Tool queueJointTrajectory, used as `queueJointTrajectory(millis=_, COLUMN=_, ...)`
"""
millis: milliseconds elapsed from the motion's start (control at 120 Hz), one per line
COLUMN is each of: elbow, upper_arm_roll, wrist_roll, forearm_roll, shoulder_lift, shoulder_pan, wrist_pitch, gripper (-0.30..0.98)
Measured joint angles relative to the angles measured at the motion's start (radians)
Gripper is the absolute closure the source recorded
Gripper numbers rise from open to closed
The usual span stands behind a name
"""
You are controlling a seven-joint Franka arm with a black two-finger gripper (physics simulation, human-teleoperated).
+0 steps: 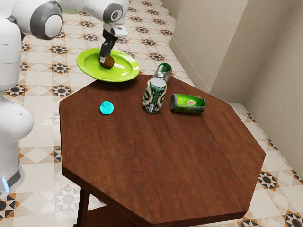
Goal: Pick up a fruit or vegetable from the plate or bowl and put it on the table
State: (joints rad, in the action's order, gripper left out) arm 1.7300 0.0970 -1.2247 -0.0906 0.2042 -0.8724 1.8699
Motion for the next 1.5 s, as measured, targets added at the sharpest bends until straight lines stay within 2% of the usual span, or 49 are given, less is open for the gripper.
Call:
queueJointTrajectory(millis=267, elbow=0.01, upper_arm_roll=0.001, wrist_roll=-0.013, forearm_roll=0.0, shoulder_lift=0.005, shoulder_pan=0.001, wrist_pitch=0.022, gripper=0.01)
queueJointTrajectory(millis=383, elbow=0.014, upper_arm_roll=0.0, wrist_roll=-0.013, forearm_roll=0.002, shoulder_lift=0.006, shoulder_pan=0.001, wrist_pitch=0.03, gripper=0.23)
queueJointTrajectory(millis=508, elbow=0.027, upper_arm_roll=-0.003, wrist_roll=-0.012, forearm_roll=0.03, shoulder_lift=0.007, shoulder_pan=0.0, wrist_pitch=0.047, gripper=0.33)
queueJointTrajectory(millis=800, elbow=0.045, upper_arm_roll=-0.003, wrist_roll=-0.003, forearm_roll=0.059, shoulder_lift=-0.012, shoulder_pan=-0.001, wrist_pitch=0.087, gripper=0.38)
queueJointTrajectory(millis=883, elbow=0.042, upper_arm_roll=-0.001, wrist_roll=0.001, forearm_roll=0.06, shoulder_lift=-0.062, shoulder_pan=-0.001, wrist_pitch=0.088, gripper=0.38)
queueJointTrajectory(millis=950, elbow=0.043, upper_arm_roll=0.023, wrist_roll=0.013, forearm_roll=0.059, shoulder_lift=-0.151, shoulder_pan=-0.012, wrist_pitch=0.075, gripper=0.39)
queueJointTrajectory(millis=1017, elbow=0.044, upper_arm_roll=0.088, wrist_roll=0.037, forearm_roll=0.058, shoulder_lift=-0.237, shoulder_pan=-0.05, wrist_pitch=0.051, gripper=0.38)
queueJointTrajectory(millis=1075, elbow=0.039, upper_arm_roll=0.182, wrist_roll=0.069, forearm_roll=0.059, shoulder_lift=-0.307, shoulder_pan=-0.095, wrist_pitch=0.016, gripper=0.39)
queueJointTrajectory(millis=1158, elbow=-0.064, upper_arm_roll=0.327, wrist_roll=0.124, forearm_roll=0.06, shoulder_lift=-0.353, shoulder_pan=-0.023, wrist_pitch=-0.054, gripper=0.39)
queueJointTrajectory(millis=1350, elbow=-0.269, upper_arm_roll=0.701, wrist_roll=0.275, forearm_roll=0.1, shoulder_lift=-0.317, shoulder_pan=0.0, wrist_pitch=-0.199, gripper=0.39)
queueJointTrajectory(millis=1500, elbow=-0.283, upper_arm_roll=0.988, wrist_roll=0.417, forearm_roll=0.101, shoulder_lift=-0.251, shoulder_pan=0.015, wrist_pitch=-0.245, gripper=0.4)
